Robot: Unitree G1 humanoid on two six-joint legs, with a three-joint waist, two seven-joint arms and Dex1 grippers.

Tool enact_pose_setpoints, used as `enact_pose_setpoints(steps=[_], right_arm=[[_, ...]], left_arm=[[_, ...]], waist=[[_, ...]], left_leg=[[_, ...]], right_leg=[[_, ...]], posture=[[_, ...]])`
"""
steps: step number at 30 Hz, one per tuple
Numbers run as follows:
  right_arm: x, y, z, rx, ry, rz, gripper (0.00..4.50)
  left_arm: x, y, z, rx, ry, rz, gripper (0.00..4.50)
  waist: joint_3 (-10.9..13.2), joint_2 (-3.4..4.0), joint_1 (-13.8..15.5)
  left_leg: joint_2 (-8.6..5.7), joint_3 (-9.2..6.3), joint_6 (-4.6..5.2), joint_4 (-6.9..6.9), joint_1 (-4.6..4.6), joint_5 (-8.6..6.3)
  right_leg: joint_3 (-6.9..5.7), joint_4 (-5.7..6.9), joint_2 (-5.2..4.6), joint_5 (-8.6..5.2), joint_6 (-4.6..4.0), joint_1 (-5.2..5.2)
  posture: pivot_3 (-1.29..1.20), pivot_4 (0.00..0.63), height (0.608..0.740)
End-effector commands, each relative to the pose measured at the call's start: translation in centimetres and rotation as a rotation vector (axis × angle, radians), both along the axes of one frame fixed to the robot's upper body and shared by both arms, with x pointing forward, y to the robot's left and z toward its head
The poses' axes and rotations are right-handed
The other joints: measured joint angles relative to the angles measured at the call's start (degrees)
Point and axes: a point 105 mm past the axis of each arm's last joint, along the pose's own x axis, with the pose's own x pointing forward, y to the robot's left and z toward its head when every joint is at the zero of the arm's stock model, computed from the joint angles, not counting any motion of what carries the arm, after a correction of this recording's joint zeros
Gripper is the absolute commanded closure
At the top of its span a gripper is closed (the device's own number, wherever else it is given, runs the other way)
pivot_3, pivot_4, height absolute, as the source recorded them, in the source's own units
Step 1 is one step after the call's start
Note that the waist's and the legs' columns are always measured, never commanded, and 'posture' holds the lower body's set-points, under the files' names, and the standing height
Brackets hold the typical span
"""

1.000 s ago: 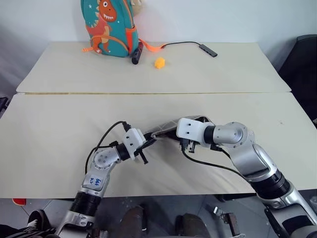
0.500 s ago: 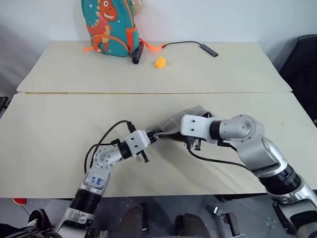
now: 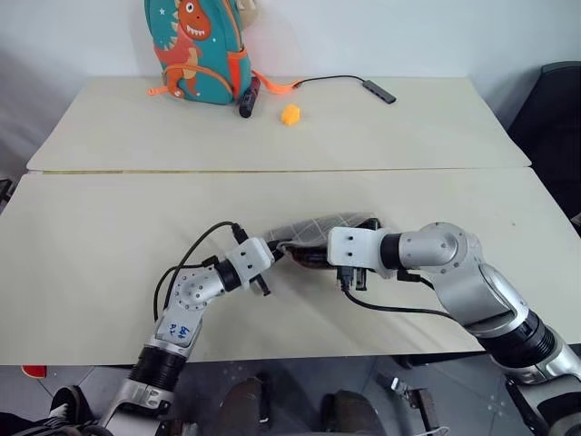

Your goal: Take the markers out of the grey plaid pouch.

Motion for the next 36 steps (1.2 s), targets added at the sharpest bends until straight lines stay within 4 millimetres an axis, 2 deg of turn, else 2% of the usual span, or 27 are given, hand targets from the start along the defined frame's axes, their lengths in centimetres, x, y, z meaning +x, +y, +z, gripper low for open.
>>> enact_pose_setpoints(steps=[1, 7, 10, 15, 17, 19, 22, 24, 27, 29, 31, 36], right_arm=[[-0.4, -1.3, 1.3, -0.004, -0.029, 0.027, 3.93], [-0.4, -1.0, 2.6, 0.132, -0.012, 0.039, 3.93], [-1.3, -0.8, 3.3, 0.205, 0.03, 0.078, 3.93], [-3.1, -0.4, 6.5, 0.393, 0.118, 0.145, 3.93], [-1.7, -1.6, 8.1, 0.457, 0.08, 0.056, 3.93], [0.0, -3.4, 9.0, 0.475, 0.03, -0.064, 3.93], [2.4, -7.6, 7.8, 0.355, -0.065, -0.241, 3.93], [2.9, -9.2, 7.0, 0.312, -0.073, -0.294, 3.93], [3.7, -13.0, 4.0, 0.209, -0.063, -0.411, 3.93], [4.1, -14.3, 2.7, 0.167, -0.071, -0.45, 3.93], [5.1, -15.8, 1.3, 0.226, -0.07, -0.57, 3.93], [5.1, -16.1, -1.4, 0.189, -0.016, -0.58, 3.93]], left_arm=[[0.1, 0.4, 0.5, -0.016, -0.029, 0.019, 4.5], [0.1, 0.9, 0.4, -0.007, -0.027, 0.017, 4.5], [0.5, 1.4, 1.0, -0.071, 0.002, 0.043, 4.5], [0.9, 2.1, 1.8, -0.173, 0.068, 0.055, 4.5], [1.0, 2.7, 2.6, -0.261, 0.125, 0.049, 4.5], [0.8, 3.2, 3.1, -0.273, 0.144, 0.02, 4.5], [0.3, 4.5, 4.2, -0.336, 0.196, -0.015, 4.5], [0.3, 5.2, 4.7, -0.35, 0.202, -0.016, 4.5], [0.1, 6.1, 5.6, -0.37, 0.212, -0.03, 4.5], [-0.1, 6.3, 5.8, -0.379, 0.227, -0.038, 4.5], [-0.5, 6.3, 5.5, -0.374, 0.266, -0.064, 4.5], [-0.8, 6.3, 4.9, -0.335, 0.276, -0.066, 4.5]], waist=[[0.0, 0.0, 0.2], [0.0, 0.0, -0.1], [0.0, 0.0, 0.0], [0.0, 0.0, 0.0], [0.0, 0.0, 0.0], [0.0, 0.0, 0.0], [0.0, -0.02, 0.2], [0.0, -0.02, 0.3], [0.0, -0.02, 0.1], [0.0, -0.01, 0.1], [0.0, -0.02, 0.0], [0.0, 0.01, 0.0]], left_leg=[[-0.01, 0.0, 0.0, 0.0, -0.01, 0.0], [0.01, -0.05, 0.01, 0.04, -0.02, 0.0], [0.01, -0.06, 0.01, 0.04, -0.03, 0.0], [0.0, -0.1, 0.04, 0.07, -0.06, 0.01], [0.0, -0.1, 0.04, 0.07, -0.05, 0.01], [0.01, -0.1, 0.04, 0.08, -0.05, 0.01], [0.0, -0.11, 0.04, 0.09, -0.05, 0.01], [-0.02, -0.11, 0.04, 0.09, -0.1, 0.01], [-0.03, -0.04, 0.05, 0.08, -0.12, 0.01], [-0.02, -0.04, 0.08, 0.08, -0.12, 0.03], [-0.02, -0.02, 0.09, 0.09, -0.11, 0.05], [0.0, 0.03, 0.1, 0.09, -0.08, 0.07]], right_leg=[[0.0, -0.02, 0.0, 0.0, 0.0, 0.0], [0.0, -0.01, 0.0, 0.0, 0.0, 0.03], [0.0, 0.01, 0.0, 0.0, 0.0, 0.03], [0.01, 0.01, -0.02, 0.0, 0.0, 0.04], [0.0, 0.01, -0.02, 0.0, 0.0, 0.05], [0.01, 0.02, -0.02, 0.0, 0.0, 0.04], [0.0, 0.02, -0.02, 0.0, 0.0, 0.04], [0.0, -0.02, -0.03, 0.0, 0.0, 0.03], [0.0, 0.0, -0.01, 0.01, 0.02, 0.04], [-0.01, 0.02, 0.02, 0.01, 0.02, 0.05], [-0.02, 0.08, 0.02, 0.01, 0.02, 0.04], [0.01, 0.01, 0.03, 0.01, 0.02, 0.04]], posture=[[0.0, 0.15, 0.74], [0.0, 0.15, 0.74], [0.0, 0.15, 0.74], [0.0, 0.15, 0.74], [0.0, 0.15, 0.74], [0.0, 0.15, 0.74], [0.0, 0.15, 0.74], [0.0, 0.15, 0.74], [0.0, 0.15, 0.74], [0.0, 0.15, 0.74], [0.0, 0.15, 0.74], [0.0, 0.15, 0.74]])
